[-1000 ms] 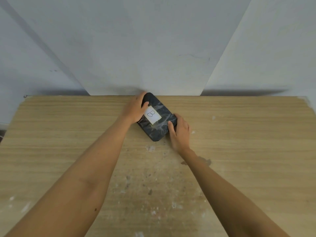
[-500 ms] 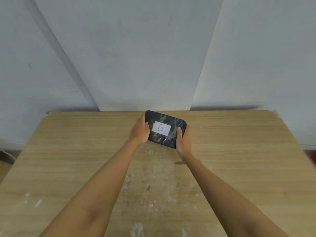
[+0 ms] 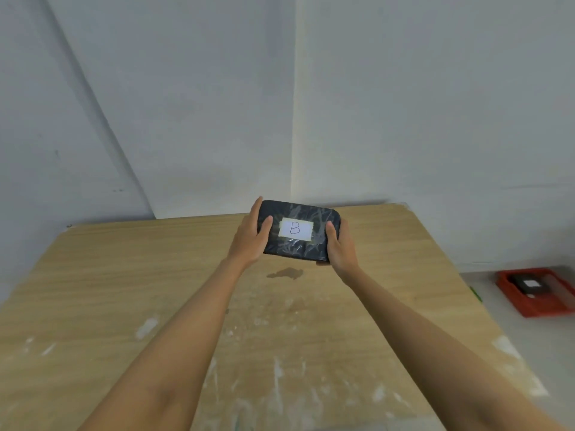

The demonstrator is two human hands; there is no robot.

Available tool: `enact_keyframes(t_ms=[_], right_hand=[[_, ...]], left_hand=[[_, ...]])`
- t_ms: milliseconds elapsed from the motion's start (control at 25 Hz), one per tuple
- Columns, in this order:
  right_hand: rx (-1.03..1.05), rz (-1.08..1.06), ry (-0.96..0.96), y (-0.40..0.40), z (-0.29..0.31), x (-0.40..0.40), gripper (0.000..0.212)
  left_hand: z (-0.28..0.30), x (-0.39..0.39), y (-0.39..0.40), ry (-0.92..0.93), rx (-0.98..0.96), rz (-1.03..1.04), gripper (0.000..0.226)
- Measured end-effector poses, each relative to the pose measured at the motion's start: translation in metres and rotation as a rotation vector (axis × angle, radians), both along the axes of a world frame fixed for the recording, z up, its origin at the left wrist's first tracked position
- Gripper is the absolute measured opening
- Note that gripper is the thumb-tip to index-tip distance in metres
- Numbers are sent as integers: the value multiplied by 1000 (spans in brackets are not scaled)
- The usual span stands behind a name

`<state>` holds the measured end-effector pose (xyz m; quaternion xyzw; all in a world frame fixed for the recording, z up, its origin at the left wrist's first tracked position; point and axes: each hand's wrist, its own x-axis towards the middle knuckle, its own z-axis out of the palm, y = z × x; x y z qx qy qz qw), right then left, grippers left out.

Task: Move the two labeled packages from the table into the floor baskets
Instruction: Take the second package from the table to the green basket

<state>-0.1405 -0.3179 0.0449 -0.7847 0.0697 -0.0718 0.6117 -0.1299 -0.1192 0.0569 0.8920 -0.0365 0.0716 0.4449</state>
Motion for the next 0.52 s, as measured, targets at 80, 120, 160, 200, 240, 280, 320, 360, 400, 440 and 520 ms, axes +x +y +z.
enact_keyframes(t_ms=[80, 120, 160, 200, 240, 280, 320, 360, 400, 440, 520], right_hand=[[-21, 31, 43, -34, 8, -27, 28], [-31, 35, 65, -52, 11, -39, 27], [-42, 28, 86, -70, 13, -49, 28], [-55, 12, 99, -89, 15, -58, 32], [-74, -7, 105, -108, 17, -65, 36], [-92, -28, 105, -131, 17, -70, 38], [-105, -44, 101, -153, 16, -74, 39], [-112, -58, 96, -175, 15, -76, 39], [-119, -70, 94, -199, 14, -78, 39], [-129, -76, 95, -224, 12, -78, 40], [-158, -88, 99, -283, 7, -76, 40]], left_hand=[[-1, -17, -33, -9, -22, -45, 55], [-2, -24, -52, -9, -15, -64, 54], [-4, -29, -71, -3, -5, -75, 53], [-6, -34, -92, 5, 3, -81, 52], [-8, -37, -113, 12, 8, -85, 51], [-9, -40, -137, 18, 8, -97, 50], [-10, -41, -161, 20, 5, -108, 50], [-10, -40, -185, 18, 2, -115, 49], [-11, -39, -210, 18, 0, -123, 49], [-12, -37, -234, 20, -4, -131, 49], [-17, -34, -294, 20, -23, -143, 48]])
